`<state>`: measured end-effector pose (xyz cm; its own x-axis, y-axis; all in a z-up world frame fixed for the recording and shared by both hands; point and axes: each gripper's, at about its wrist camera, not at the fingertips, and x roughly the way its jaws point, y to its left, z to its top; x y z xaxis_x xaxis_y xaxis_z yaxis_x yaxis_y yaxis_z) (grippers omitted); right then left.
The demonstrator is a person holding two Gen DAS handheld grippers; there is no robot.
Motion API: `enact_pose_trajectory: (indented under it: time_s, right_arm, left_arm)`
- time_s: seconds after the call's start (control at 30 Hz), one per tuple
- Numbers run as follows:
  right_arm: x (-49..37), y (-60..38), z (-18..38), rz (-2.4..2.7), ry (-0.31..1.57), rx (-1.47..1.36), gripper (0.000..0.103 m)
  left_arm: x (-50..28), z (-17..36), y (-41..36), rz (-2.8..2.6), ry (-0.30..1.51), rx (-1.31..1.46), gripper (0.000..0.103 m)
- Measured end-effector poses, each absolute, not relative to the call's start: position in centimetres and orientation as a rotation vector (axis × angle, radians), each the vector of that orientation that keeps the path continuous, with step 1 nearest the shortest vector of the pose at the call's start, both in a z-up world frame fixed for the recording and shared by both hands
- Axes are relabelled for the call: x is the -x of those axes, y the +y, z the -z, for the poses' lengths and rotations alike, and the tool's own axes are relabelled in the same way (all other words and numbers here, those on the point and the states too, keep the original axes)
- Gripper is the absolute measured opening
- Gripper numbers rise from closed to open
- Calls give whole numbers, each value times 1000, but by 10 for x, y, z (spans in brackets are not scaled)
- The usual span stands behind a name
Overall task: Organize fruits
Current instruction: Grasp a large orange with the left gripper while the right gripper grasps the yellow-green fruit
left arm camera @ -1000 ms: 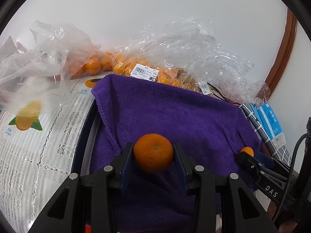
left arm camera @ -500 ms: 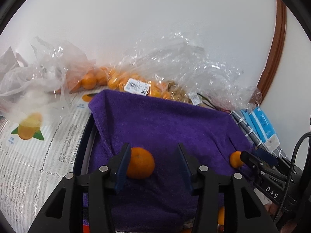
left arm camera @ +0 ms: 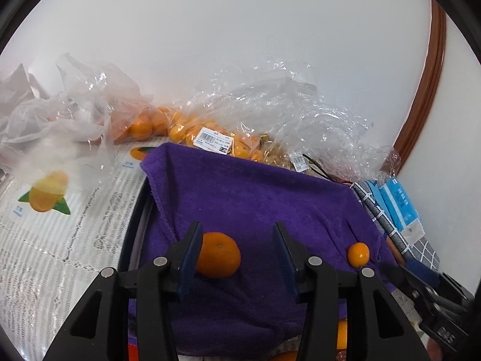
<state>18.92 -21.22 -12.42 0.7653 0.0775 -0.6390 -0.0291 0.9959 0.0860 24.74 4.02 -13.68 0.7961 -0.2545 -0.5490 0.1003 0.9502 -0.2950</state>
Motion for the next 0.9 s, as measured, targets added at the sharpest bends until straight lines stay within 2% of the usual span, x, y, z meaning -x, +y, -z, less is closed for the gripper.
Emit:
enact_pose_trajectory:
  time_s: [0.2, 0.27, 0.33, 0.7, 0.9]
  right_arm:
    - [-164, -224, 128, -60, 728, -117, 57]
    - [-157, -230, 130, -68, 742, -157, 57]
    - [-151, -234, 132, -77, 763, -177, 57]
    - [-125, -231, 148, -116, 804, -184, 57]
    - [-118, -220, 155, -138, 807, -141, 57]
  left_arm:
    - [-233, 123, 41, 172, 588, 231, 46]
    - [-223, 115, 43, 167, 576, 227, 52]
    - [-210, 114, 48, 167, 581, 235, 53]
    - [-137, 141, 105, 104, 656, 282, 54]
    - [-135, 151, 95, 110, 692, 229, 54]
